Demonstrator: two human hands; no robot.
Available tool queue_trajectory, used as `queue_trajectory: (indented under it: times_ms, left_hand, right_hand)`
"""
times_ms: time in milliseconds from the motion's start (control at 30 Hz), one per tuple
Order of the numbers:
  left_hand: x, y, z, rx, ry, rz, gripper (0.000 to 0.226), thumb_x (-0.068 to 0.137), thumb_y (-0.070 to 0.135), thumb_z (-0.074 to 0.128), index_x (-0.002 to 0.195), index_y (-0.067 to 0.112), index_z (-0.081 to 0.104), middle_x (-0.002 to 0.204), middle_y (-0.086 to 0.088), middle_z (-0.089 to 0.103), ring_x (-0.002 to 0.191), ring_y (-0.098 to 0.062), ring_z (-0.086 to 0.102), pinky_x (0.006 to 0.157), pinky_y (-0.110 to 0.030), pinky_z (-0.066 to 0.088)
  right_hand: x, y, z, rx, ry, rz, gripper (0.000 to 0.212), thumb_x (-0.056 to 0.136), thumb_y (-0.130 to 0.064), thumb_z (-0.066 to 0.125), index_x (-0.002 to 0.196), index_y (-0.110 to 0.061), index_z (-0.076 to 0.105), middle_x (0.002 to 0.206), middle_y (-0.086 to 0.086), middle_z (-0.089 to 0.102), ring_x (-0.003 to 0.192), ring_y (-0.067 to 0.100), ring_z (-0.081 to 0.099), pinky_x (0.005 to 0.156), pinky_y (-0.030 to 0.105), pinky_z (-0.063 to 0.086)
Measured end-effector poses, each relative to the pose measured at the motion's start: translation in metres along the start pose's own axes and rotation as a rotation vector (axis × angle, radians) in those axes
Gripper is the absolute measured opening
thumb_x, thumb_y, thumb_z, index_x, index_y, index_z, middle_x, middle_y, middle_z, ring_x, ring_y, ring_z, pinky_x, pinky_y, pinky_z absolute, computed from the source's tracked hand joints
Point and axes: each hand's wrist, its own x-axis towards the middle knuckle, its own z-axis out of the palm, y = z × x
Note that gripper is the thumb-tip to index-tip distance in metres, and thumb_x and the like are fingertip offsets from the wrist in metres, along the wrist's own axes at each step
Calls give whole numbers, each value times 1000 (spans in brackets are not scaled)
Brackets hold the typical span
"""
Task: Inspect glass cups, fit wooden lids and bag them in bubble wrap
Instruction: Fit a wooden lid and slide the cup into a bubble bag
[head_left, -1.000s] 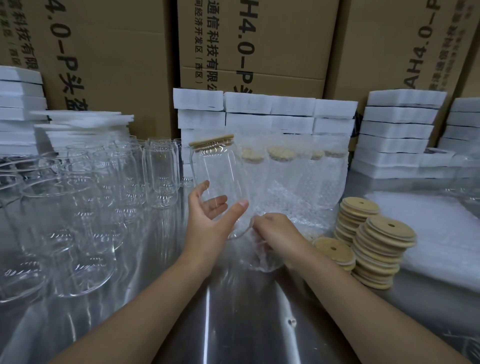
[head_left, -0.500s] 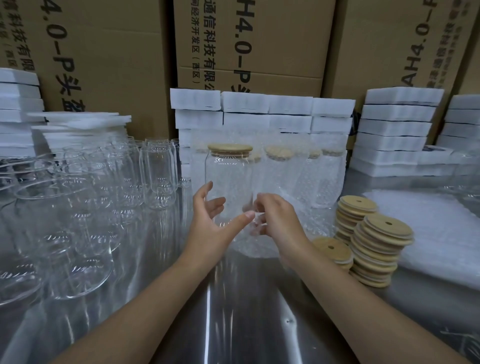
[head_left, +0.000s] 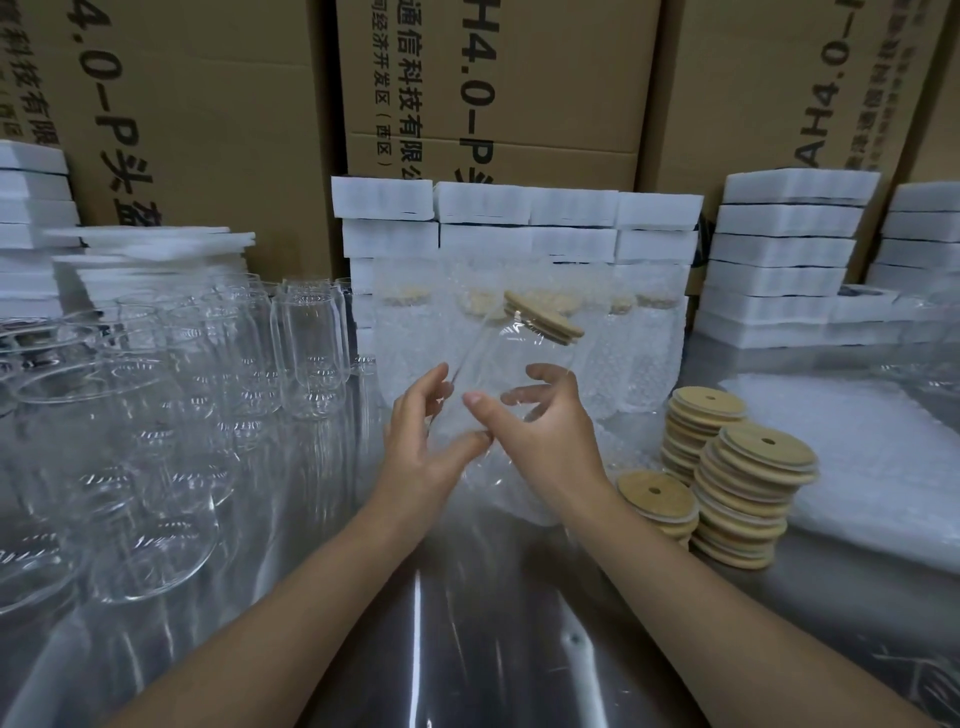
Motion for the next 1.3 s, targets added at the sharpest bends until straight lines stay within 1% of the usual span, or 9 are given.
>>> queue_trajectory:
  times_ms: [67, 200, 300, 500, 633, 800, 967, 1167, 1300]
  left_hand:
    - [3, 0, 1, -110, 77, -88, 54, 72, 35, 62, 123, 40, 48, 122, 14, 52, 114, 6, 47, 88, -13, 36]
    - [9, -1, 2, -228, 156, -387, 28, 95, 35, 54, 121, 22, 56, 104, -2, 62, 92, -19, 62, 77, -31, 48]
    - [7, 0, 4, -294, 122, -527, 29, 95, 39, 53, 107, 14, 61, 87, -8, 64, 73, -21, 65, 59, -29, 54]
    - [10, 0, 5, -260, 193, -466, 22, 99, 27, 53, 93, 7, 61, 73, -9, 55, 63, -18, 57, 47, -18, 52]
    - [10, -3, 4, -198, 229, -374, 17, 98, 11, 53, 84, 7, 62, 61, -1, 49, 49, -8, 50, 48, -17, 50]
    - [9, -5, 3, -182, 209, -379, 18, 98, 4, 49, 95, 10, 65, 62, 0, 50, 51, -7, 53, 49, -18, 50]
    - [10, -2, 0, -226, 207, -431, 13, 95, 15, 56, 91, 16, 68, 87, 0, 59, 82, -17, 60, 55, -28, 55]
    - [9, -1, -2, -237, 194, -434, 22, 88, -4, 55, 95, 12, 69, 72, -2, 57, 65, -12, 58, 57, -22, 56]
    - [8, -2, -2, -302, 221, -440, 21, 87, -7, 58, 97, 10, 67, 86, -11, 66, 73, -15, 64, 68, -21, 56]
  right_hand:
    - [1, 0, 0, 50, 52, 13, 73, 54, -68, 68, 114, -36, 40, 96, -18, 60, 93, -2, 53, 76, 18, 41]
    - [3, 1, -1, 95, 110, 13, 71, 57, -66, 70, 114, -35, 40, 97, -17, 60, 88, -4, 51, 72, 14, 37]
    - [3, 4, -2, 57, 122, -10, 68, 65, -61, 76, 115, -35, 38, 99, -20, 56, 90, -5, 51, 74, 15, 39]
    - [4, 4, -4, 43, 135, -21, 66, 68, -57, 75, 117, -35, 37, 101, -19, 53, 93, -3, 50, 83, 25, 41]
    - [4, 5, -4, 28, 133, -26, 67, 68, -57, 75, 117, -36, 35, 103, -20, 52, 95, 0, 49, 79, 20, 40]
    - [3, 7, -2, -3, 110, -46, 68, 67, -59, 76, 116, -39, 32, 103, -25, 47, 92, -3, 45, 75, 19, 37]
    - [3, 7, -2, 1, 125, -62, 67, 67, -59, 76, 115, -39, 34, 102, -23, 49, 95, -7, 46, 73, 14, 36]
    - [2, 7, -2, -5, 132, -76, 67, 67, -57, 76, 116, -37, 35, 102, -23, 49, 95, -4, 47, 80, 21, 38]
    - [3, 4, -4, 45, 156, -68, 65, 69, -54, 77, 116, -35, 37, 102, -20, 50, 92, -5, 47, 76, 18, 37]
